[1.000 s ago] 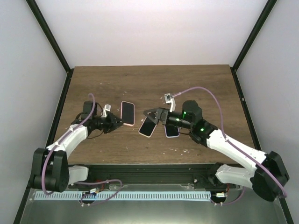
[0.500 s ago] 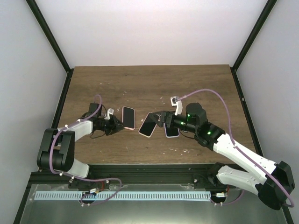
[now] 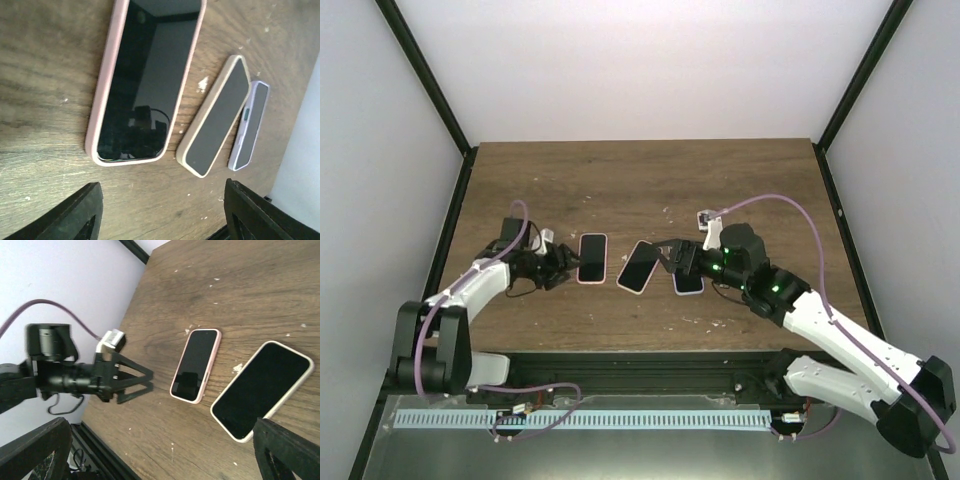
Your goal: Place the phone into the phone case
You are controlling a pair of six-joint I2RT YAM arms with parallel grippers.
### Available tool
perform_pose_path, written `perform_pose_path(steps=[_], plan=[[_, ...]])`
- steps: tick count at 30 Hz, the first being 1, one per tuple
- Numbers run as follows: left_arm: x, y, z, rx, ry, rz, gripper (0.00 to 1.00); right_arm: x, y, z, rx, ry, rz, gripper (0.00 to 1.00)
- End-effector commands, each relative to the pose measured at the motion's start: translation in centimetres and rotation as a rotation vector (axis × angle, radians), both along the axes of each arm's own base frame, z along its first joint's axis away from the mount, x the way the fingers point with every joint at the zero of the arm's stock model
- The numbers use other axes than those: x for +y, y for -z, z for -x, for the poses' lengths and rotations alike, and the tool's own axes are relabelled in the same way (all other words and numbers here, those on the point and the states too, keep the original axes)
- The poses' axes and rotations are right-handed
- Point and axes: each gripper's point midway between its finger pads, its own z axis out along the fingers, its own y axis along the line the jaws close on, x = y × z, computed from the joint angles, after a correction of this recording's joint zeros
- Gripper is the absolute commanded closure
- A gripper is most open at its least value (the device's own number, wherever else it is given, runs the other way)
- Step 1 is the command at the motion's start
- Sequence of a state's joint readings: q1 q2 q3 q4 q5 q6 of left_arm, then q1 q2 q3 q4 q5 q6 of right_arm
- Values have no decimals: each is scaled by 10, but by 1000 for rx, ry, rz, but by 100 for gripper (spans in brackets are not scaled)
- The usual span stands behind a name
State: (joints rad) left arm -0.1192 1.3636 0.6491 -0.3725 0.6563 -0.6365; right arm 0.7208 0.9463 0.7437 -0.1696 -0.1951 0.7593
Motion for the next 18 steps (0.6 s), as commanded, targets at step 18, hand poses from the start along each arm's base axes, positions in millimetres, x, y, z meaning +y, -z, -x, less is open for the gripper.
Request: perform_pose_path(steps=[18], plan=[[17,-257,21,-744,4,-61,0,-59,-87,14,-150,175,15,0]])
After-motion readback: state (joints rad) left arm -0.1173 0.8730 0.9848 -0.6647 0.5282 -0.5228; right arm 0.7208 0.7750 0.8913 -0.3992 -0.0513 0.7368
